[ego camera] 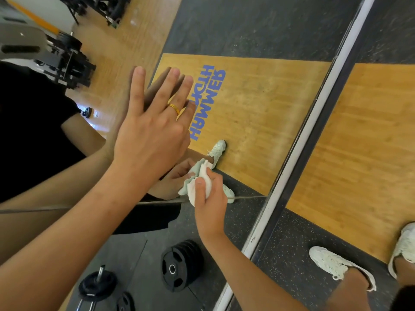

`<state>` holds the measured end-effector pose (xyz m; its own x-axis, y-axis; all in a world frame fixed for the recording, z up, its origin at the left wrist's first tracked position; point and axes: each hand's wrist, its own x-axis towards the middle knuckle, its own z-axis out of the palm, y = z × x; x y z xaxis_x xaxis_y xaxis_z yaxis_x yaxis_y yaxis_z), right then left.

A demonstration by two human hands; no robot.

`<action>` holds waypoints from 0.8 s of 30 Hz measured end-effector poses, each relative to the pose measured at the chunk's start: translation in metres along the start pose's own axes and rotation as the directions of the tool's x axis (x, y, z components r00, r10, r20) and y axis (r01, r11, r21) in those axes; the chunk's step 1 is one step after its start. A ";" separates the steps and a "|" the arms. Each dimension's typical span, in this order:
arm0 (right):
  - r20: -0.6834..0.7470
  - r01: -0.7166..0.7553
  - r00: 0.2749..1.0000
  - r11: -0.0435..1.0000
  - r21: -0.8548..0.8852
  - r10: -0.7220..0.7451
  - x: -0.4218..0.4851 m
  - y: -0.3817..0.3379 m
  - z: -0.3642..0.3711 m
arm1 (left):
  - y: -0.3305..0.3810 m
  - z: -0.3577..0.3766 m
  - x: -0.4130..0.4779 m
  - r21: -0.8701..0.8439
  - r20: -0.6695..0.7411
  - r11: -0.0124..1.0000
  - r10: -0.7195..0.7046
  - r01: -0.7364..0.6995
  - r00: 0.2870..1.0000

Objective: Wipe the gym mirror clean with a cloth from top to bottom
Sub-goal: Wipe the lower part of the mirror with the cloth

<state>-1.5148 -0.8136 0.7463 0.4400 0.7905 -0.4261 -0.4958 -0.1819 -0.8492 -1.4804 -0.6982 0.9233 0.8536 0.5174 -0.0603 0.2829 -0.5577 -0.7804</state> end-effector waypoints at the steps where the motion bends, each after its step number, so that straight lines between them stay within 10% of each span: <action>1: -0.021 -0.017 1.000 1.000 0.020 0.017 0.000 -0.003 0.001 | 0.000 0.000 0.000 -0.001 0.001 1.000 -0.001 0.001 1.000; 9: -0.107 0.150 0.984 0.987 0.049 -0.144 0.038 -0.052 0.011 | 0.001 -0.003 0.002 -0.002 0.022 1.000 0.009 -0.009 1.000; 13: -0.139 0.001 0.990 0.998 -0.063 -0.010 0.063 -0.014 -0.010 | 0.001 -0.005 0.001 -0.019 0.051 1.000 0.003 -0.002 0.999; 24: 0.136 0.136 0.984 0.978 -0.156 -0.115 0.054 0.003 -0.039 | 0.025 0.002 -0.006 -0.177 0.049 0.984 0.007 0.001 0.999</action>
<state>-1.4632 -0.7941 0.7091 0.3883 0.8783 -0.2790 -0.3087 -0.1613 -0.9374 -1.4794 -0.7137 0.9031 0.8332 0.5444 -0.0966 0.3568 -0.6629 -0.6582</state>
